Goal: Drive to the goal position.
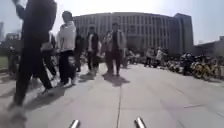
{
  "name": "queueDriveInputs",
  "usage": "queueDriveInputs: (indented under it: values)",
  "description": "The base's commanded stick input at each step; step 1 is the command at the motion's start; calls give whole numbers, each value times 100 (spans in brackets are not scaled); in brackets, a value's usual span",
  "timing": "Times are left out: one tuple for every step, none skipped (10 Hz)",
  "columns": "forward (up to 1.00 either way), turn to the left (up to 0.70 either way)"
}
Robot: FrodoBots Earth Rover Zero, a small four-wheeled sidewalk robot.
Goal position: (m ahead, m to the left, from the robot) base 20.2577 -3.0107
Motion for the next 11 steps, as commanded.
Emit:
queueDriveInputs:
  values:
    - [85,0]
    - [85,-1]
    - [85,-5]
    - [85,-14]
    - [85,-24]
    - [85,-23]
    - [85,-15]
    - [85,-6]
    - [85,1]
    - [85,1]
    - [85,1]
